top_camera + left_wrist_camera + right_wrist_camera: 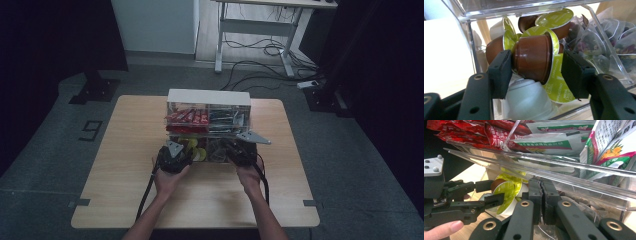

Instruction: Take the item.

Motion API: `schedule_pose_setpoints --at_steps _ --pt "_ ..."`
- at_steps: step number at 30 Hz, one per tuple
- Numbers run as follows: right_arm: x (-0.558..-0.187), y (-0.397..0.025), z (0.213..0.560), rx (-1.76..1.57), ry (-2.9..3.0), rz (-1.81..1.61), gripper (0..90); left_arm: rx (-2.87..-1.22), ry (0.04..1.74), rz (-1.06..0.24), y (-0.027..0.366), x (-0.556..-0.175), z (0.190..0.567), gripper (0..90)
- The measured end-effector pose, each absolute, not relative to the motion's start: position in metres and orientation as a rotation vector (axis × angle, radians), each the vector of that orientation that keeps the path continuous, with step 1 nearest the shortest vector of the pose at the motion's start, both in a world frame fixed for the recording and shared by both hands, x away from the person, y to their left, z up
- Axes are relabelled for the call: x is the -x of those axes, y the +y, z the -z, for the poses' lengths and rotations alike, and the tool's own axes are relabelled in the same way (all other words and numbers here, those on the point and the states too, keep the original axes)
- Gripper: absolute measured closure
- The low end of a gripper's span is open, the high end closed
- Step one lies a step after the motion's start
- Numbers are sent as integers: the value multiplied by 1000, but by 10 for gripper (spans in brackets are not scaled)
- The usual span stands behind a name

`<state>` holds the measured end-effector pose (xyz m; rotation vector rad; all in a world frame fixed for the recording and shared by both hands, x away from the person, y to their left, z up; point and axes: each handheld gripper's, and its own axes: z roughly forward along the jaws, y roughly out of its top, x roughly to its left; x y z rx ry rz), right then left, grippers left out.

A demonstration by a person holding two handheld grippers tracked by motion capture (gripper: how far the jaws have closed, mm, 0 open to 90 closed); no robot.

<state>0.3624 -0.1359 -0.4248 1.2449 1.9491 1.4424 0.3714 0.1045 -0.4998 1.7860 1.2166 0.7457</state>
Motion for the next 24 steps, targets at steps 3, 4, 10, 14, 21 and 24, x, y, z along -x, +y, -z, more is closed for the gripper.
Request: schedule_pose_setpoints --at_steps 3,4,10,14,21,24 --pt "-362 -136 425 -1245 1948 -1444 865 -1791 1223 -759 105 -371 501 468" --pt "-362 -136 425 -1245 1947 -1444 864 -1788 1238 -779 106 -372 503 483" --pt "-362 -136 425 -1245 1946 -1444 865 -1775 1240 -789 107 -371 505 546" --pt "-362 -136 425 -1246 1946 -1445 865 -1775 1239 -803 107 -371 505 575" --pt "-362 -136 425 -1244 1947 -1445 865 -1748 1234 -817 106 -368 504 599" --pt "-362 -136 425 -1244 1946 -1446 865 -1739 1216 -815 106 -365 501 640"
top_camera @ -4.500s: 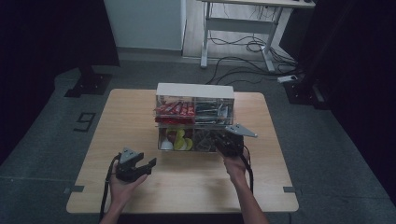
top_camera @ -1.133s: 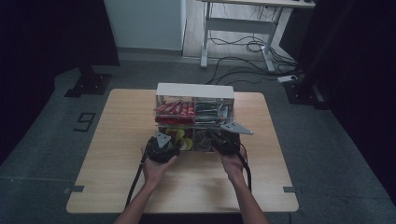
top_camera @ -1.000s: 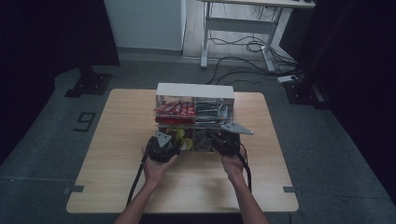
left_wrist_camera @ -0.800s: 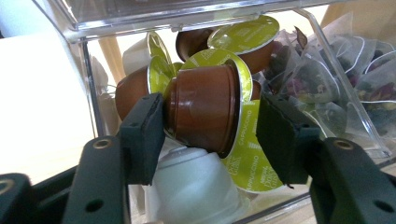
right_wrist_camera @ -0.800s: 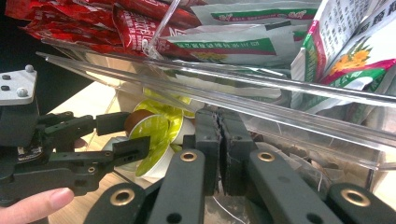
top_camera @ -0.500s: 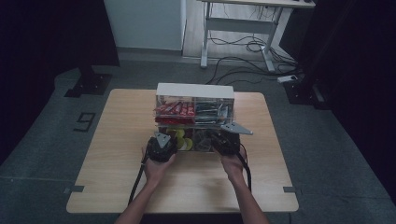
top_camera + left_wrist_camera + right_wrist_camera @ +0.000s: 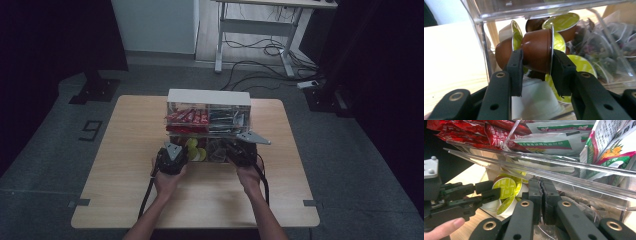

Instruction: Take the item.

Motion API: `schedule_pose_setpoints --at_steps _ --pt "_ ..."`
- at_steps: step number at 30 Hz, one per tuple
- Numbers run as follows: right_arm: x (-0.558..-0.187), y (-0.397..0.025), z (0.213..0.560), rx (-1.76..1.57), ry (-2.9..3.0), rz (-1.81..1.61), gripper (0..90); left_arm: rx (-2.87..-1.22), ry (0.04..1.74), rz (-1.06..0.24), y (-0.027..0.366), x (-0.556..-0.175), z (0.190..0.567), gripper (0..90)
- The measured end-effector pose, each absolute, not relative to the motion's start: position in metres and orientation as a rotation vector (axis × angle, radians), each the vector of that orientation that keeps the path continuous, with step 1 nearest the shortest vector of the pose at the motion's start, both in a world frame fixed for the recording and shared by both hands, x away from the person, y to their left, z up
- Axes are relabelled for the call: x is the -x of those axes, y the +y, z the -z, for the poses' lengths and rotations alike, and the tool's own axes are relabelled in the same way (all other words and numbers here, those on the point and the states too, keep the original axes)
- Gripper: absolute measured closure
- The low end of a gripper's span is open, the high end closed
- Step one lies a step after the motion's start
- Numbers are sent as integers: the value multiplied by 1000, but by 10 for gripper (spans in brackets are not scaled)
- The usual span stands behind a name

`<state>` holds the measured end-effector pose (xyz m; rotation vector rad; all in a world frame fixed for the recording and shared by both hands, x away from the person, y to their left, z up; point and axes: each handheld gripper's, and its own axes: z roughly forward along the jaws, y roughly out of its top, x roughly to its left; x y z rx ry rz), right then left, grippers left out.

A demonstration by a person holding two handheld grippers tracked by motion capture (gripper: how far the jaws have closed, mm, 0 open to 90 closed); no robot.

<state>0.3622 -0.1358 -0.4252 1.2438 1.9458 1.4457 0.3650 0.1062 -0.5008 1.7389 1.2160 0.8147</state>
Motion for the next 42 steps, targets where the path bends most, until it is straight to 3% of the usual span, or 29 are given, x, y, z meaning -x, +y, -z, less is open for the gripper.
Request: schedule_pose_setpoints --at_steps 42 --pt "-362 -137 426 -1250 1941 -1441 865 -1699 1139 -794 118 -340 486 646"
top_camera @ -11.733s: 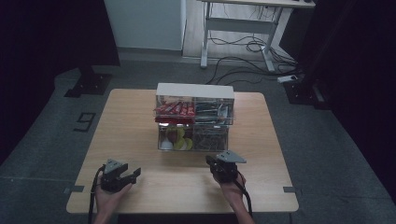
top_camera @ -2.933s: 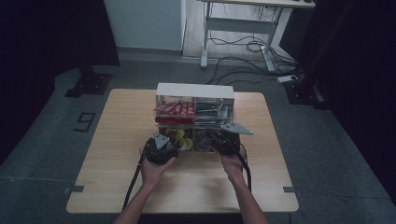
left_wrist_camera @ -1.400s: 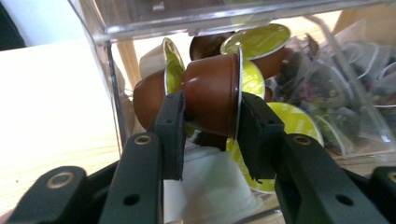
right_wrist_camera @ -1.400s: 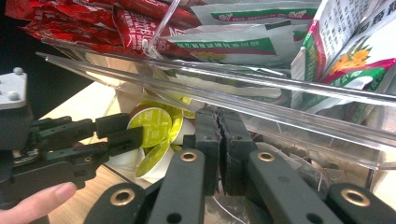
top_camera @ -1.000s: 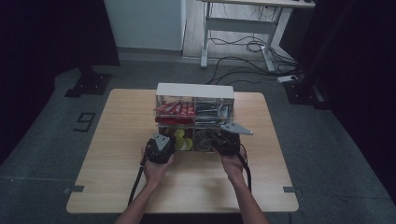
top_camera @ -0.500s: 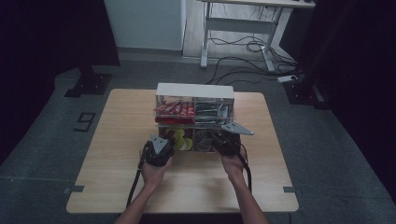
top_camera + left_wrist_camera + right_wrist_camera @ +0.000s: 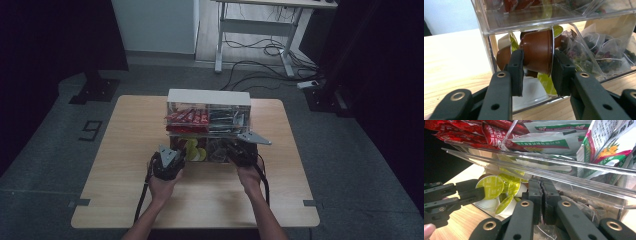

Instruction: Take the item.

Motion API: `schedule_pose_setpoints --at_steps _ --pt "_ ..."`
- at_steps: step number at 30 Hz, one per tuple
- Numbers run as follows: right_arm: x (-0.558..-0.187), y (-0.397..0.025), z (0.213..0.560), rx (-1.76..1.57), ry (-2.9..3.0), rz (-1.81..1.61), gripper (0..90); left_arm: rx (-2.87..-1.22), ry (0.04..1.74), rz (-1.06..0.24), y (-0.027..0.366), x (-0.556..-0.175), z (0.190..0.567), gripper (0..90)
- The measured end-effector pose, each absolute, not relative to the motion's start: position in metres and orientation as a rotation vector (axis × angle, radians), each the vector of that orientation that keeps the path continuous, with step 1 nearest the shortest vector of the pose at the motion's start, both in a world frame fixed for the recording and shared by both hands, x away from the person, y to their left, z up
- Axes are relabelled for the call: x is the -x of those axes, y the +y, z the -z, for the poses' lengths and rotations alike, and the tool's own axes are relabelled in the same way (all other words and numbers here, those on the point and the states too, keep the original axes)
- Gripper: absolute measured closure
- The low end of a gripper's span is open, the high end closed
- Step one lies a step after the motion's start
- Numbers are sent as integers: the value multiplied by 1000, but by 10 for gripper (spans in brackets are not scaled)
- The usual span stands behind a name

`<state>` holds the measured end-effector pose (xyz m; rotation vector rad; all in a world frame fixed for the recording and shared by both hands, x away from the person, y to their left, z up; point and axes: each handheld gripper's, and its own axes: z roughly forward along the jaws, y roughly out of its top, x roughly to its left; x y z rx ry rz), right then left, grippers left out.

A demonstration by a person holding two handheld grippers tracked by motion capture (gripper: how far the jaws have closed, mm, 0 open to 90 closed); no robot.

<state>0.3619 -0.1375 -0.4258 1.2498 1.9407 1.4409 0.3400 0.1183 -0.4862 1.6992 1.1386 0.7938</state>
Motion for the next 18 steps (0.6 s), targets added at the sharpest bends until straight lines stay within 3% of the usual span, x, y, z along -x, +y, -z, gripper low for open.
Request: schedule_pose_setpoints --at_steps 18 --pt "-362 -138 426 -1256 1937 -1444 864 -1699 1120 -778 130 -329 480 646"
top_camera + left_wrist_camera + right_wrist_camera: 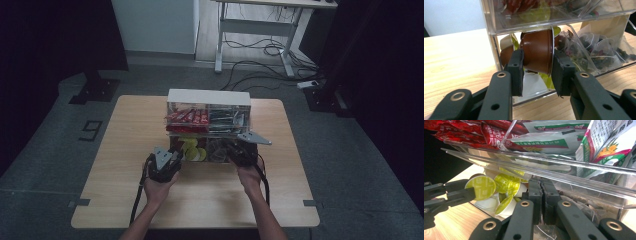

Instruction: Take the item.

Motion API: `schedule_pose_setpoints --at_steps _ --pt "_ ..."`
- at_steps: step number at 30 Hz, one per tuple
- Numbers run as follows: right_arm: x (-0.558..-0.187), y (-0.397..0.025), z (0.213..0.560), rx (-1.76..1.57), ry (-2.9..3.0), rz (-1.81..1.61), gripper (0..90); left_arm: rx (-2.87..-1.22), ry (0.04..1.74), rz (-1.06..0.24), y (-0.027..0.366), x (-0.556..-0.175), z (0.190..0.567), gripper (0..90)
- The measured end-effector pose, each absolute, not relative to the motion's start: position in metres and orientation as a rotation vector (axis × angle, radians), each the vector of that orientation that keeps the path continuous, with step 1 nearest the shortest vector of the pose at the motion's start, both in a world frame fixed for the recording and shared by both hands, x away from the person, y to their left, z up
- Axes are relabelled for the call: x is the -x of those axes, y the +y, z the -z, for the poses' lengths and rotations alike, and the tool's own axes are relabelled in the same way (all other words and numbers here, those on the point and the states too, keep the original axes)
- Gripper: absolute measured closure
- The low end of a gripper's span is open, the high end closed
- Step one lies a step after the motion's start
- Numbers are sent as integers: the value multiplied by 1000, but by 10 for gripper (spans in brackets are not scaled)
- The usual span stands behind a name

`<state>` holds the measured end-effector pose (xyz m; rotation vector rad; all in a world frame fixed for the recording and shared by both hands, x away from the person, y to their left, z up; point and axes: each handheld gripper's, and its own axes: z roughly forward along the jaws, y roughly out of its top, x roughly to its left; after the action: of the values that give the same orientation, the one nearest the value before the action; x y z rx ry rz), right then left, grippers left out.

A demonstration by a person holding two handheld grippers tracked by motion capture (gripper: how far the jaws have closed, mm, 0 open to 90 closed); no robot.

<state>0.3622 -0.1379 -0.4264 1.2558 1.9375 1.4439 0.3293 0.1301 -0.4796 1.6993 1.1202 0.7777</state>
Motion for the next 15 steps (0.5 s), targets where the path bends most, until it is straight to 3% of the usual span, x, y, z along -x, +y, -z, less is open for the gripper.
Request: schedule_pose_setpoints --at_steps 15 --pt "-362 -138 426 -1259 1936 -1444 865 -1686 1108 -776 141 -317 477 646"
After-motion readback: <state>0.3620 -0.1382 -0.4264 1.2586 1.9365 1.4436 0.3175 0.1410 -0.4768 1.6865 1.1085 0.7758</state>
